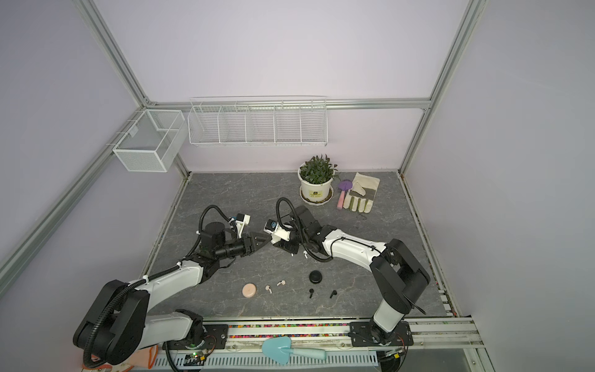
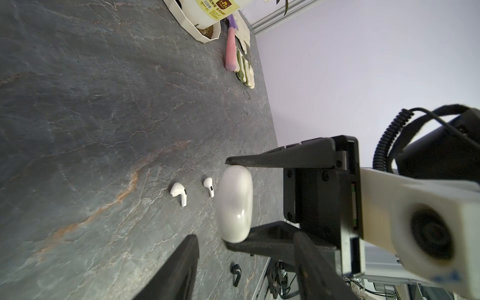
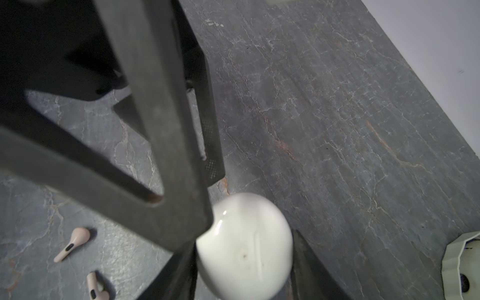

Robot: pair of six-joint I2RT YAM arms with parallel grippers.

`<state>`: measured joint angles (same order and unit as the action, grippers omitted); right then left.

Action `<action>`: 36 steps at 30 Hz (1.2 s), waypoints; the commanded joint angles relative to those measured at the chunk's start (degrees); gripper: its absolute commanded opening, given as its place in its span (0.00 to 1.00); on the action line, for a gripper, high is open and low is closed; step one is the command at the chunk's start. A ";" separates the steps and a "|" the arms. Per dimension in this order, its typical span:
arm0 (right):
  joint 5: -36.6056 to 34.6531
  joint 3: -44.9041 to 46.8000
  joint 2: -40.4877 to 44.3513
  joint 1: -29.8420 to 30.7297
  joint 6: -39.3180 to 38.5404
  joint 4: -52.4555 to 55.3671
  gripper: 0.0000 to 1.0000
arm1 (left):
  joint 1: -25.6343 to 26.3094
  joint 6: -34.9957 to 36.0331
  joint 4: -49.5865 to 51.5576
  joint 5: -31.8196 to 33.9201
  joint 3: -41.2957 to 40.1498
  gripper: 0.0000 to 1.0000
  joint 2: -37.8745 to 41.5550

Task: Insert wireless bluetooth earbuds into charging case
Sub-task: Pass the charging case.

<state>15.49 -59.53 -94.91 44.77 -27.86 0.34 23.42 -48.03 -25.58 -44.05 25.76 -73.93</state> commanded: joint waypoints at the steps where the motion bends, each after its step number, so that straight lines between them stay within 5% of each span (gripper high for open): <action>1: 1.99 0.82 1.82 0.24 0.25 -1.98 0.43 | 0.65 -0.96 -3.56 -1.69 0.52 0.56 -0.99; 18: 3.31 1.12 1.95 0.98 0.32 -2.54 0.44 | 1.56 -1.40 -6.70 -2.79 1.80 0.31 -3.34; 36: 4.60 0.64 0.95 1.71 0.08 -2.34 0.45 | 1.65 -1.81 -8.52 -1.12 2.37 0.28 -2.67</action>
<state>17.30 -59.29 -94.24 45.56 -27.83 -1.61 24.67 -49.28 -30.02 -45.17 25.93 -77.25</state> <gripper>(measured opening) 0.522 0.280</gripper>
